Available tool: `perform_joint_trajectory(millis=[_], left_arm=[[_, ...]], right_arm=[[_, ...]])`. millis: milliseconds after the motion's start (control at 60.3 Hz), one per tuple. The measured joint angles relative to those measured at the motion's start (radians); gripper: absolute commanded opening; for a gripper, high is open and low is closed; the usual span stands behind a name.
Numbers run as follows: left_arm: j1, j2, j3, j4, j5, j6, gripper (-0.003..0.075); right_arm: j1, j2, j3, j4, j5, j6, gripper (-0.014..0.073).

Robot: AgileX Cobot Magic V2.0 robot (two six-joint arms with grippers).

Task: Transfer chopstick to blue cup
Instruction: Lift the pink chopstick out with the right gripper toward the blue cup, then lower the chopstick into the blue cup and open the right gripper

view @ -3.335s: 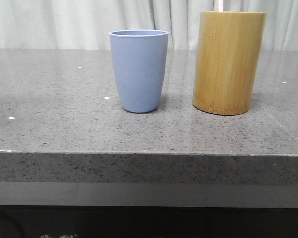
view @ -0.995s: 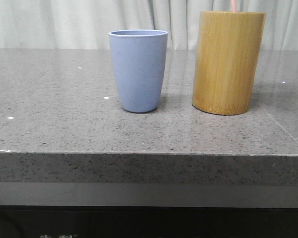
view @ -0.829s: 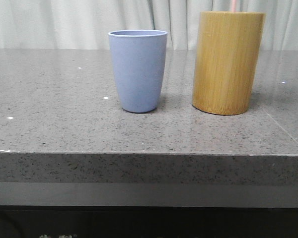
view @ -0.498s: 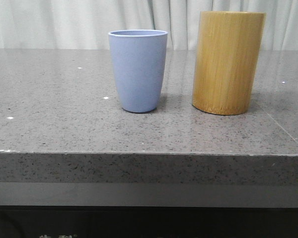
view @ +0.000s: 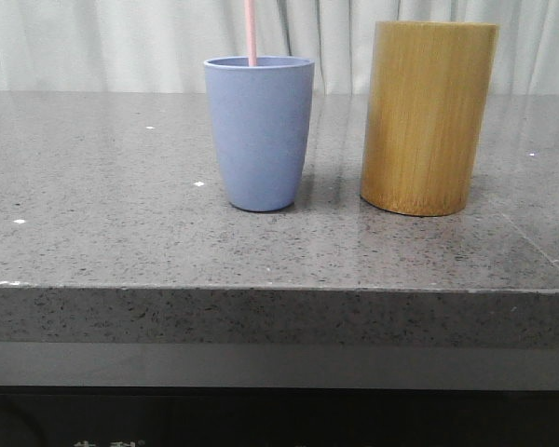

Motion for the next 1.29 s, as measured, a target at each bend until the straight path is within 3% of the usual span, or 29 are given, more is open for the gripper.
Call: perform_joint_trajectory(millis=[249, 581, 664, 730, 846, 1145, 1294], left_arm=[[0.000, 0.000, 0.000, 0.000, 0.000, 0.000, -0.0019], [0.000, 0.000, 0.000, 0.000, 0.000, 0.000, -0.0019], [0.000, 0.000, 0.000, 0.000, 0.000, 0.000, -0.0019], [0.000, 0.000, 0.000, 0.000, 0.000, 0.000, -0.0019], [0.000, 0.000, 0.000, 0.000, -0.002, 0.000, -0.0019], [0.000, 0.000, 0.000, 0.000, -0.002, 0.000, -0.0019], [0.000, 0.000, 0.000, 0.000, -0.002, 0.000, -0.0019]], right_arm=[[0.000, 0.027, 0.000, 0.000, 0.002, 0.000, 0.0148], [0.000, 0.027, 0.000, 0.000, 0.002, 0.000, 0.0350], [0.000, 0.011, 0.000, 0.000, 0.002, -0.004, 0.0357], [0.000, -0.017, 0.000, 0.000, 0.007, -0.013, 0.0344], [-0.004, -0.074, -0.042, 0.000, 0.103, -0.018, 0.0234], [-0.178, -0.119, -0.309, -0.004, 0.718, -0.020, -0.0124], [-0.301, -0.134, -0.345, -0.006, 0.871, -0.023, -0.0114]])
